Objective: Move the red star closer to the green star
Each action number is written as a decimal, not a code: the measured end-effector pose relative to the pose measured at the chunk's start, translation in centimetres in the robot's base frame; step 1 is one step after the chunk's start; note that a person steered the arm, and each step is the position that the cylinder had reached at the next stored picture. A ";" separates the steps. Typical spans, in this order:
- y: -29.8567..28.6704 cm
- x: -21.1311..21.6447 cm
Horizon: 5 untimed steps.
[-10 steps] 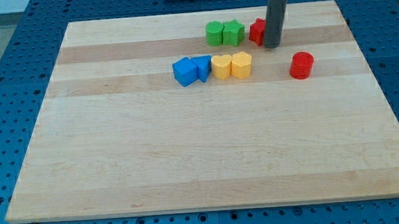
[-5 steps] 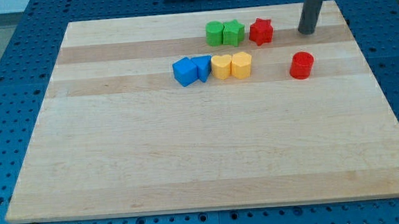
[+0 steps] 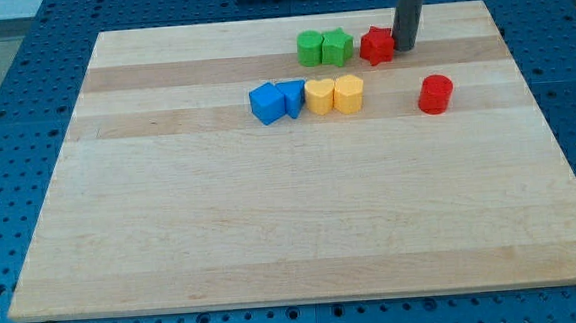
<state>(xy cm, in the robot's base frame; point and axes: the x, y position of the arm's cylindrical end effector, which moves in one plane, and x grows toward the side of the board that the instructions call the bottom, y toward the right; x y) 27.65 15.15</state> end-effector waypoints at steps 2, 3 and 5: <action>-1.3 0.0; -1.8 0.0; -1.9 -0.1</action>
